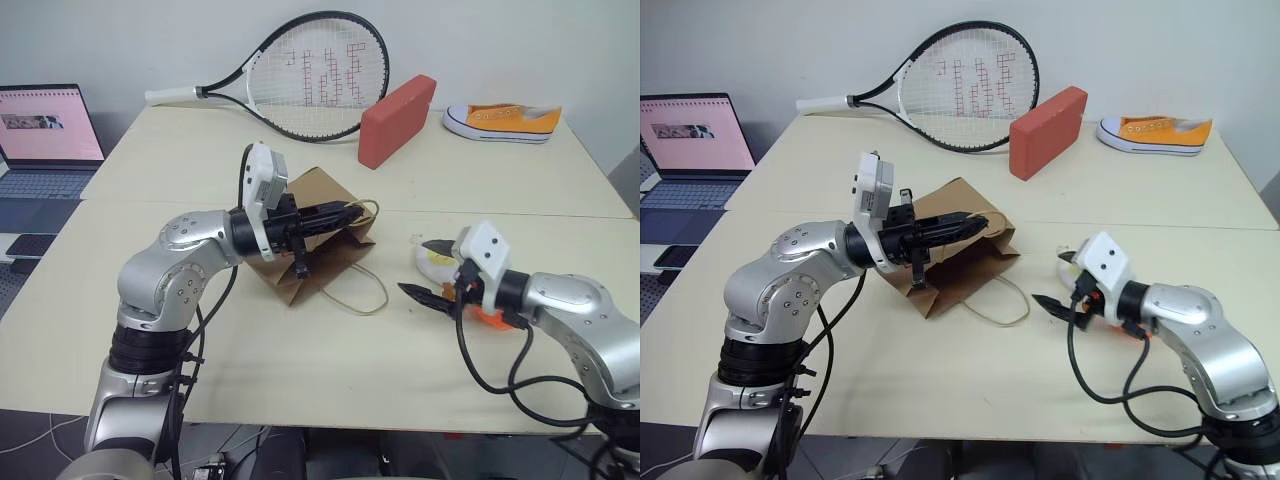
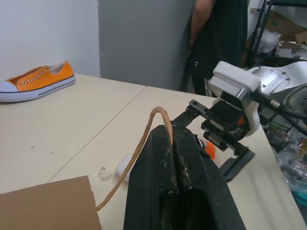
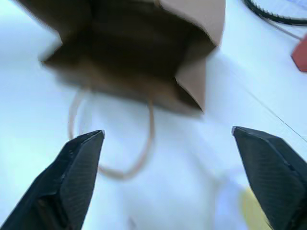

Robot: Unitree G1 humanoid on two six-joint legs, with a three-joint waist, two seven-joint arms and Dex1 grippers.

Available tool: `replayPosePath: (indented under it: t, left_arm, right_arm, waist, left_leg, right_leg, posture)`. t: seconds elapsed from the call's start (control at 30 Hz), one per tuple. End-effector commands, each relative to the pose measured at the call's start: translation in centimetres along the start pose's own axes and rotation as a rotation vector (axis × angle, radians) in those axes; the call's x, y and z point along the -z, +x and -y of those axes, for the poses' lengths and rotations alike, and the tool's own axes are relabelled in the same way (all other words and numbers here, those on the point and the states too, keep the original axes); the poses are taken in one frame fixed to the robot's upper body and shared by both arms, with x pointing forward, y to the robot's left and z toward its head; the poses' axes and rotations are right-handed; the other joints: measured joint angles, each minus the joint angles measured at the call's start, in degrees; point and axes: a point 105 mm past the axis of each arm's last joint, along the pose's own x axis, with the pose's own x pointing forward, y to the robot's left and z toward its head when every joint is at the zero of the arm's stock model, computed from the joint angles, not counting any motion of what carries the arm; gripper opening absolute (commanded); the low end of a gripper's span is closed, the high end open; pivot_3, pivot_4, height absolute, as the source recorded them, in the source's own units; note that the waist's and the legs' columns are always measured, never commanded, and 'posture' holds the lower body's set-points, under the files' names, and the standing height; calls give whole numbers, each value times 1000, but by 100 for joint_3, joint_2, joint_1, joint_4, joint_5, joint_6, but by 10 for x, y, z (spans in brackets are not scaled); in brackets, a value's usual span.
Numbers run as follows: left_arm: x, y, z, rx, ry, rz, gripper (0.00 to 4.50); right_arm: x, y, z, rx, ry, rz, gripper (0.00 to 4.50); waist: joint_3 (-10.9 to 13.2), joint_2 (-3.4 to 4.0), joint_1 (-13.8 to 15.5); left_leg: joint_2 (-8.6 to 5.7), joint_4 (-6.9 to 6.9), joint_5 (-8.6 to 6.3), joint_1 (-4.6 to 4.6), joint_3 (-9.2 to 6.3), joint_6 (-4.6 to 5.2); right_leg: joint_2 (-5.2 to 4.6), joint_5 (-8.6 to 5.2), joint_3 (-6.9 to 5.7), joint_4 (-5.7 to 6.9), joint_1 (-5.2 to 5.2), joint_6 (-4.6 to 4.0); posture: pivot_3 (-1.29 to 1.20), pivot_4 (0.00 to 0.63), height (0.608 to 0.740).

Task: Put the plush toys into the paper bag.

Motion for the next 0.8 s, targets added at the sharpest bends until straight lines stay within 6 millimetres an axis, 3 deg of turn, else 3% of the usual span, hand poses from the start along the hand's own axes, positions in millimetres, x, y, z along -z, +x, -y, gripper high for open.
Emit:
replayPosePath:
  t: [0.03, 0.27, 0.43, 0.53, 0.8]
  left_arm:
    - [-13, -4, 7, 24, 36, 26, 0]
    - [-11, -11, 2, -9, 33, 9, 0]
    - [-17, -14, -2, -29, 35, 24, 0]
    - [-18, -13, -2, -28, 39, 22, 0]
    - [-18, -12, -2, -30, 36, 23, 0]
  right_arm:
    - [2, -3, 3, 28, -106, -15, 4478]
    - [34, -1, 13, 104, -227, -143, 4478]
    - [44, 9, 23, 160, -252, -172, 4316]
    - [46, 14, 31, 194, -282, -176, 3512]
    - [43, 18, 37, 216, -290, -157, 559]
  waist:
    - [0, 0, -2]
    - [0, 0, 2]
    - [0, -1, -3]
    - [1, -1, 1]
    - [0, -1, 1]
  left_leg:
    - [0, 0, 0, 1, 0, 0]
    - [0, 1, 0, 0, 1, 0]
    - [0, 1, 0, 1, 1, 0]
    - [0, 2, 0, 1, 0, 0]
    - [0, 1, 0, 1, -2, 0]
  right_leg:
    - [0, 0, 0, 0, 0, 0]
    - [0, 0, 1, 0, 0, 0]
    - [0, 0, 1, 2, -1, -1]
    - [0, 0, 1, 2, 0, 0]
    - [0, 1, 1, 3, 0, 0]
  posture:
    - [0, 150, 740]
    - [0, 150, 740]
    - [0, 150, 740]
    - [0, 150, 740]
    - [0, 150, 740]
